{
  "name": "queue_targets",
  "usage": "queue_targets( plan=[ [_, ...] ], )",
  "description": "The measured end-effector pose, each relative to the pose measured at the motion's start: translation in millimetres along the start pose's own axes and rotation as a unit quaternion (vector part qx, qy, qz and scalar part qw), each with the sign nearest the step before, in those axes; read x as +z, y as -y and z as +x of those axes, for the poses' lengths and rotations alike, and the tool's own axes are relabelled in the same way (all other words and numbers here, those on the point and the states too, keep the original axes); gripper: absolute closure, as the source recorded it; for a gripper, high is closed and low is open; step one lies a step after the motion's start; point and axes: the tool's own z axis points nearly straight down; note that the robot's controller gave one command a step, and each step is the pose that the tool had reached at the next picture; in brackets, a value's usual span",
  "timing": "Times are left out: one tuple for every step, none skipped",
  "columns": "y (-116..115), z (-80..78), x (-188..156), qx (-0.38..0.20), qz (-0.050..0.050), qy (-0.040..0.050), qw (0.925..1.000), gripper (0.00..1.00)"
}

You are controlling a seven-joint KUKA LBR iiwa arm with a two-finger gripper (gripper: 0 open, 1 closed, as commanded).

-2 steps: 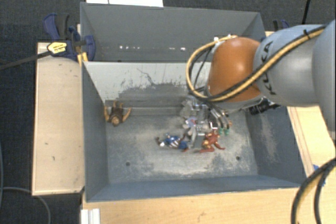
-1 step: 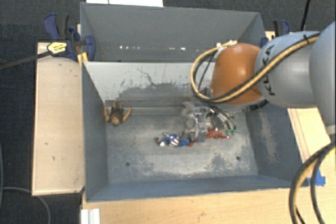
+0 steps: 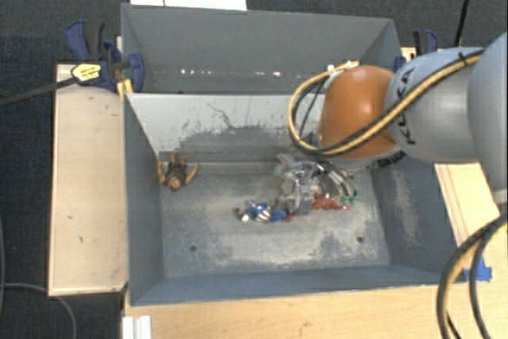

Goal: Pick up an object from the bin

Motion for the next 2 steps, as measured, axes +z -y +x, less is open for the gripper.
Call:
queue_targets(
  plan=[
    [4, -2.0, -45, -0.004, 0.0, -0.0025, 1.0, 1.0],
    [7, -2.9, -68, -0.009, -0.001, -0.0005, 1.0, 1.0]
  ],
)
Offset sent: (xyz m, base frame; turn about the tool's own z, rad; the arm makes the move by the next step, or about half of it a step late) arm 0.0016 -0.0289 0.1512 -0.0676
